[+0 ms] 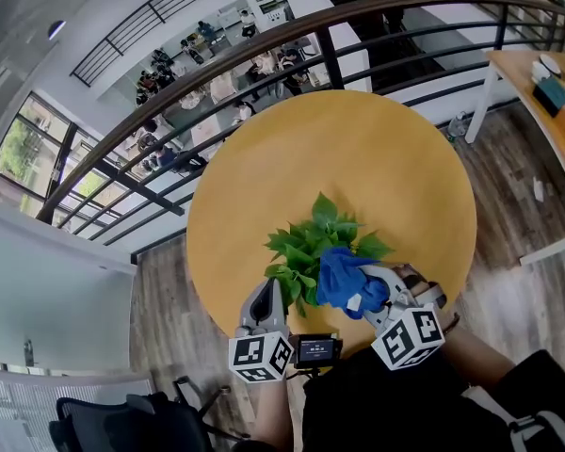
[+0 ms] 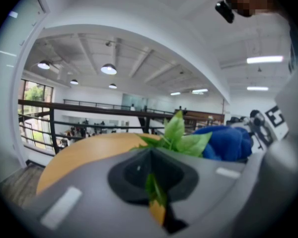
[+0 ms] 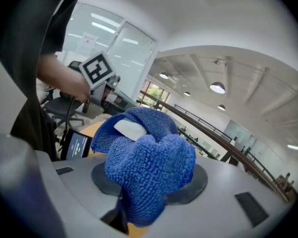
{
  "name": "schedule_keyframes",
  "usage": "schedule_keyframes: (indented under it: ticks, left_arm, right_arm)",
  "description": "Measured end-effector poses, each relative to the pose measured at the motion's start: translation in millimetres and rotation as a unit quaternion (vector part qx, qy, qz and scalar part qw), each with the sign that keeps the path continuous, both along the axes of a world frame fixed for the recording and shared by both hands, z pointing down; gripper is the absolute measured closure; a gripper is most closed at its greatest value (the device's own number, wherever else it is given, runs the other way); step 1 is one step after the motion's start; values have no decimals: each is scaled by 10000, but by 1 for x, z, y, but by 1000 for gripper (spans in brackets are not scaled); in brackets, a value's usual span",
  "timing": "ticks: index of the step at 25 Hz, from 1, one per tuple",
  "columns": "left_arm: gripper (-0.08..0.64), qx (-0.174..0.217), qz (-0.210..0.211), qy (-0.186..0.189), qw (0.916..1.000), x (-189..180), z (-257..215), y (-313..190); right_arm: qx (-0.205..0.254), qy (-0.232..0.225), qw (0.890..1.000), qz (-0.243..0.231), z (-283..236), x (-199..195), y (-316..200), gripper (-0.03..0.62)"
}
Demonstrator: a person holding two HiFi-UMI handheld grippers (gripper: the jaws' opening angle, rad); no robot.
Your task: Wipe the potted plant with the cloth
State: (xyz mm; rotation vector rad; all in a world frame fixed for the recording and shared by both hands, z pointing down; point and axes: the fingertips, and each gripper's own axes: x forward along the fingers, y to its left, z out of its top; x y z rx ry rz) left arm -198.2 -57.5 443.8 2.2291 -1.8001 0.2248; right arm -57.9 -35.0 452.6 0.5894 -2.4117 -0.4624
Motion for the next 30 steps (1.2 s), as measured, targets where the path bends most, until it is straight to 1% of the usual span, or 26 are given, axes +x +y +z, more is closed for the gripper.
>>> schedule_keyframes:
  ticks: [2,3,5,6,8,11,13,14,15,16,18,20,21,23,27,30]
  left_arm:
    - [561,3,-11,1,10000,0,1,0]
    - [561,3,-14,0,10000,-1,2,-1]
    - [561,6,-18,17,10000,-3,2,-2]
    - [560,10,-21,44,10000,-4,2,-2]
    - [561,17,-18,117,9999,-5,1,-3]
    - [561,14,20,217,9998,-4,0,-3]
    - [561,23,39,272,9996,-3,0,-3]
    - [561,32,40,290,9996,-3,0,-3]
    - [561,40,34,304,9995,-4,-1,-4]
    - [561,45,19,313,9995,-5,-1,-4]
    - [561,40,-27,332,9994,-7,-1,-4]
    - [561,31,-49,331,9994,-9,-1,-4]
    - [561,26,-52,317,9995,-10,-1,-4]
    - [561,8,-71,299,9995,-12,1,-5]
    - [561,-38,-97,333,9994,-13,8,-3]
    - [560,-46,-93,341,9994,-13,10,-3]
  right_arm:
    - [24,530,9982,-274,24,-2,14,420]
    - [0,723,9966,-384,33,1,20,420]
    - [-90,861,9951,-479,43,9,27,420]
    - [-149,801,9956,-463,41,15,27,420]
    - [-289,422,9980,-382,20,24,25,420]
    - [-283,-479,9975,-438,-38,24,23,419]
    - [-185,-986,9935,-535,-73,9,24,419]
    - [-153,-1121,9918,-591,-81,-2,24,419]
    - [-108,-1138,9913,-649,-83,-15,25,419]
    - [-30,-1025,9923,-701,-78,-28,26,419]
    - [177,-542,9954,-770,-54,-46,30,419]
    - [291,-135,9962,-807,-32,-47,33,419]
    - [280,-51,9963,-806,-25,-43,33,419]
    - [155,-31,9973,-721,-18,-29,30,419]
    - [-259,4,9992,-316,4,5,22,419]
    - [-446,195,9988,-19,29,30,17,419]
